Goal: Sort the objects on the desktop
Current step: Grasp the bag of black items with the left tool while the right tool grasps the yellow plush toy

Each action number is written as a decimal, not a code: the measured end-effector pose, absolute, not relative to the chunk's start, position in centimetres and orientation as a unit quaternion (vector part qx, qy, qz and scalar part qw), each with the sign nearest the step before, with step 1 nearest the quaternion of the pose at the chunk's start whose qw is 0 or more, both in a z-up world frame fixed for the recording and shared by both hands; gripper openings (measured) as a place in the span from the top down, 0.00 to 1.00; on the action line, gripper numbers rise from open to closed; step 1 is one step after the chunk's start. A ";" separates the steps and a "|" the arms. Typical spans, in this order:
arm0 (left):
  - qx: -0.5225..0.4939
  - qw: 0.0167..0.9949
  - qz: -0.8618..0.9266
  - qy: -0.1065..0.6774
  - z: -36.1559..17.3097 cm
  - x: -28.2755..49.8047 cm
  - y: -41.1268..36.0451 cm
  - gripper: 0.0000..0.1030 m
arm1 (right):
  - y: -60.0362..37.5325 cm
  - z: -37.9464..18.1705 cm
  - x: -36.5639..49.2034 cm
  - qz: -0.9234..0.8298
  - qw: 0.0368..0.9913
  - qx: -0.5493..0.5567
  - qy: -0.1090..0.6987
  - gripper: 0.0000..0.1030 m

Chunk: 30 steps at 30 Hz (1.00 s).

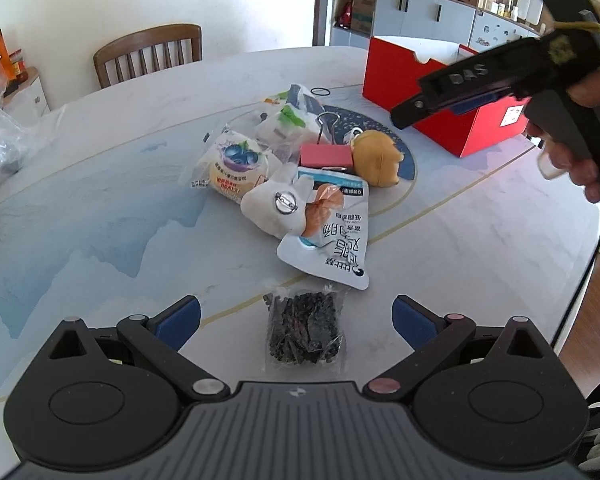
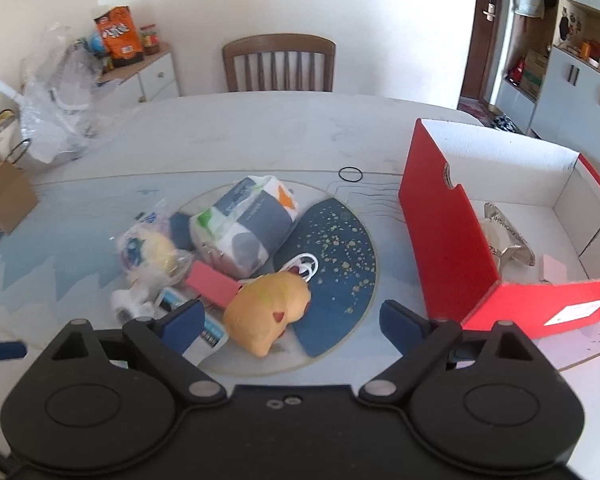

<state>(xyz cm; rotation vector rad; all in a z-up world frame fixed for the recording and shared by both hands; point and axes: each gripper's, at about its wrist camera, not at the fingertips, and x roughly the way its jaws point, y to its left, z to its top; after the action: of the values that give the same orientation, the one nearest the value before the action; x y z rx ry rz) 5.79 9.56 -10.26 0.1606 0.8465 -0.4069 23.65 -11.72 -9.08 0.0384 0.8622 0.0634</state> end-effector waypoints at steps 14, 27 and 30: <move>0.086 0.883 -0.192 0.420 -11.8 6.2 9.4 0.01 | -10.8 -12.6 27.4 0.026 0.883 0.049 0.465 0.21; 0.079 0.884 -0.187 0.422 -11.8 6.3 9.2 0.08 | -11.5 -14.1 28.2 0.045 0.868 0.077 0.488 0.40; 0.080 0.885 -0.185 0.419 -11.6 6.2 9.1 0.11 | -11.5 -14.1 28.0 0.048 0.867 0.080 0.489 0.47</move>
<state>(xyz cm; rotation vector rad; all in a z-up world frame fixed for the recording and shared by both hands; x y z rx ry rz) 6.21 9.06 -11.64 0.1662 0.8712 -0.3854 28.04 -11.53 -14.05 0.1668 1.0239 0.1003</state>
